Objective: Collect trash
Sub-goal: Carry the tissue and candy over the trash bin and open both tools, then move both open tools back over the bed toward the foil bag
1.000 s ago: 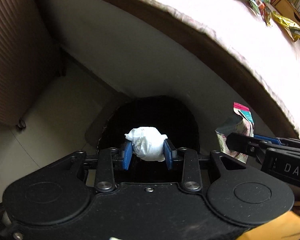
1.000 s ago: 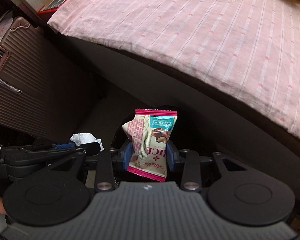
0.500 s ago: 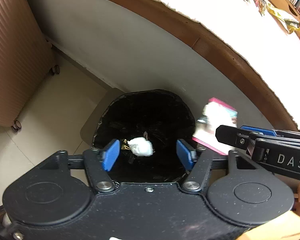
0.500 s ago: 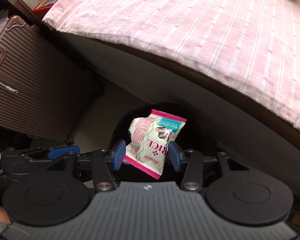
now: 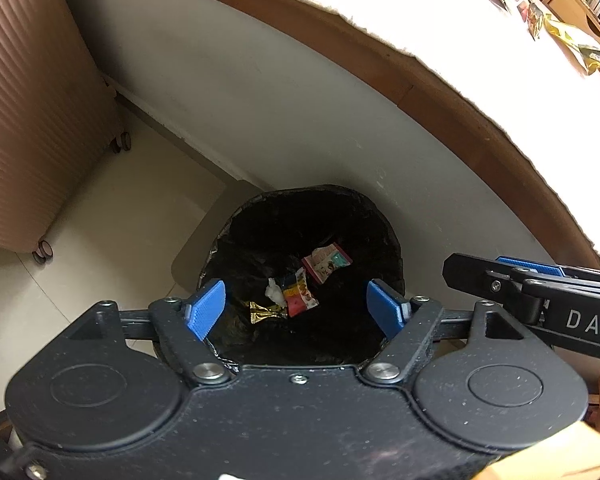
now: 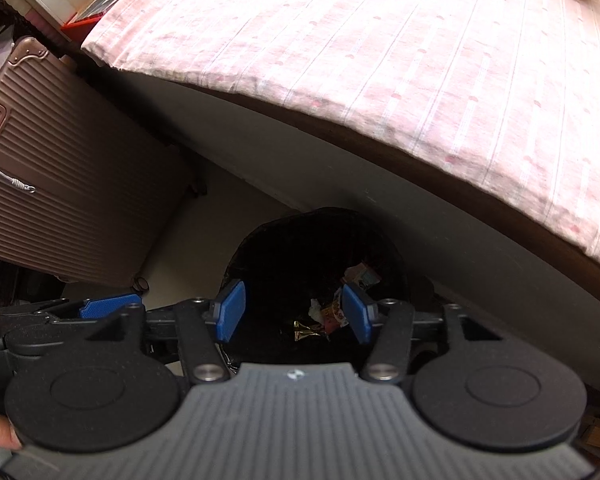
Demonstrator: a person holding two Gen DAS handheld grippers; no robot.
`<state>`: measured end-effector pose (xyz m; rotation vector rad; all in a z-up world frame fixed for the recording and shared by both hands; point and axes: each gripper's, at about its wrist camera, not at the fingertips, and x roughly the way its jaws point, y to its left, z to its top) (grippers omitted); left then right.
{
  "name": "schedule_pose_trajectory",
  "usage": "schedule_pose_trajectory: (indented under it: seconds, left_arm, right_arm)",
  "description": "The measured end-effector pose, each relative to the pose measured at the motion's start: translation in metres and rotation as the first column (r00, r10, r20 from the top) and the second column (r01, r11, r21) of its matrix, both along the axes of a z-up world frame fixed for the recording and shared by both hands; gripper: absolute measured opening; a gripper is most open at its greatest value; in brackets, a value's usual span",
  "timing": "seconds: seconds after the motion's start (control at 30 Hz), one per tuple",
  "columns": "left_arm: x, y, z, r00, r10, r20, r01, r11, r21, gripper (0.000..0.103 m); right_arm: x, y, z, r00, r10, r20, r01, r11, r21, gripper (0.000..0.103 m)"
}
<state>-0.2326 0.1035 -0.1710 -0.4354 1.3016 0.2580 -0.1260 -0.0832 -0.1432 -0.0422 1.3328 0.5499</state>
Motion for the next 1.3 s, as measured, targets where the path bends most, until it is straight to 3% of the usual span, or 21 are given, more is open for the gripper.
schedule_pose_trajectory:
  seconds: [0.33, 0.6, 0.9, 1.1, 1.3]
  left_arm:
    - [0.008, -0.001, 0.013, 0.999, -0.025, 0.020, 0.025, 1.000, 0.017, 0.078]
    - [0.035, -0.017, 0.059, 0.981, -0.102, 0.164, 0.081, 0.989, 0.126, 0.084]
    - [0.110, -0.041, 0.114, 0.934, -0.114, 0.340, 0.067, 0.987, 0.147, 0.090]
    - [0.178, -0.058, 0.134, 0.920, -0.099, 0.379, 0.044, 0.988, 0.150, 0.092]
    - [0.245, -0.073, 0.124, 0.921, -0.085, 0.379, 0.027, 0.987, 0.156, 0.093]
  right_arm:
    - [0.009, -0.005, 0.015, 1.000, 0.010, 0.020, -0.010, 1.000, 0.006, 0.069]
    - [0.031, -0.022, 0.055, 0.994, -0.021, 0.109, 0.015, 0.998, 0.054, 0.073]
    - [0.094, -0.062, 0.107, 0.954, -0.126, 0.273, 0.103, 0.990, 0.097, 0.086]
    - [0.151, -0.101, 0.124, 0.916, -0.215, 0.338, 0.189, 0.976, 0.109, 0.088]
    - [0.205, -0.142, 0.128, 0.878, -0.286, 0.383, 0.262, 0.958, 0.116, 0.089]
